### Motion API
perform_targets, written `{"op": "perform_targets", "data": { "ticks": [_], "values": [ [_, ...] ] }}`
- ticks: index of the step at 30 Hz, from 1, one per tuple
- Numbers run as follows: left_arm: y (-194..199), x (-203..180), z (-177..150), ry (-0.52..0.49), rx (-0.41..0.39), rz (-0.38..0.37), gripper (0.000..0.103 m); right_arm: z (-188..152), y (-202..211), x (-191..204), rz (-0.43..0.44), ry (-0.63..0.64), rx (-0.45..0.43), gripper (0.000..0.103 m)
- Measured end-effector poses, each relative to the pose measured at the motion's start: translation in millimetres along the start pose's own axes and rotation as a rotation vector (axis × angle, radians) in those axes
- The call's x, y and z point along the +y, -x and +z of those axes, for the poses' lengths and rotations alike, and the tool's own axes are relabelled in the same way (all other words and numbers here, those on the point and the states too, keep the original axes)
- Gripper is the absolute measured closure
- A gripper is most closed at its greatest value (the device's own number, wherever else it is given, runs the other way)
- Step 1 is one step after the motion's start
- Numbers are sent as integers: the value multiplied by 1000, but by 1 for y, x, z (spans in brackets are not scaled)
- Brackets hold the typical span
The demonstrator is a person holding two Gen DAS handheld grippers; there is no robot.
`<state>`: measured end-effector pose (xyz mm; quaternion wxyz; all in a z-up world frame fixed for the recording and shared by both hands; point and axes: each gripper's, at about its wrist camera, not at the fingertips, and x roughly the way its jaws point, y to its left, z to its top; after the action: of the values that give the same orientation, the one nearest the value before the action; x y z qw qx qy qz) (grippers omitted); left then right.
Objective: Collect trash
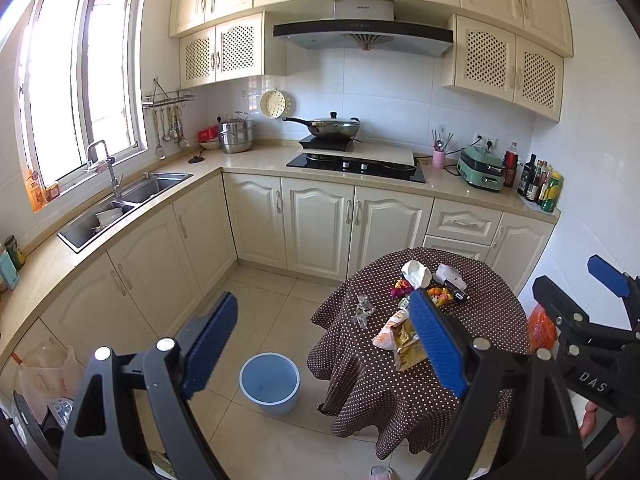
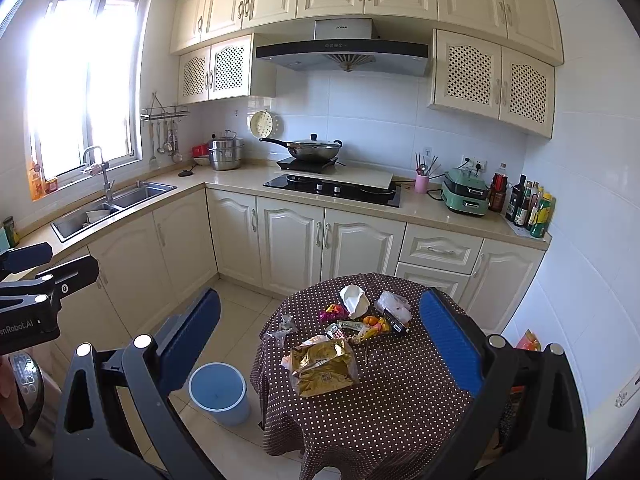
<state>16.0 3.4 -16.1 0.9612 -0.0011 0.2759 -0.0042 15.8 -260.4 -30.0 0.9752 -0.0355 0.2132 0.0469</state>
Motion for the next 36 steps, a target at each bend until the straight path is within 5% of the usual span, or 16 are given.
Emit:
{"op": "perform_targets", "data": {
  "ticks": [36],
  "values": [
    [-8, 14, -2, 6, 21, -4, 17, -6, -12, 6, 12, -14, 16, 7]
  ]
}}
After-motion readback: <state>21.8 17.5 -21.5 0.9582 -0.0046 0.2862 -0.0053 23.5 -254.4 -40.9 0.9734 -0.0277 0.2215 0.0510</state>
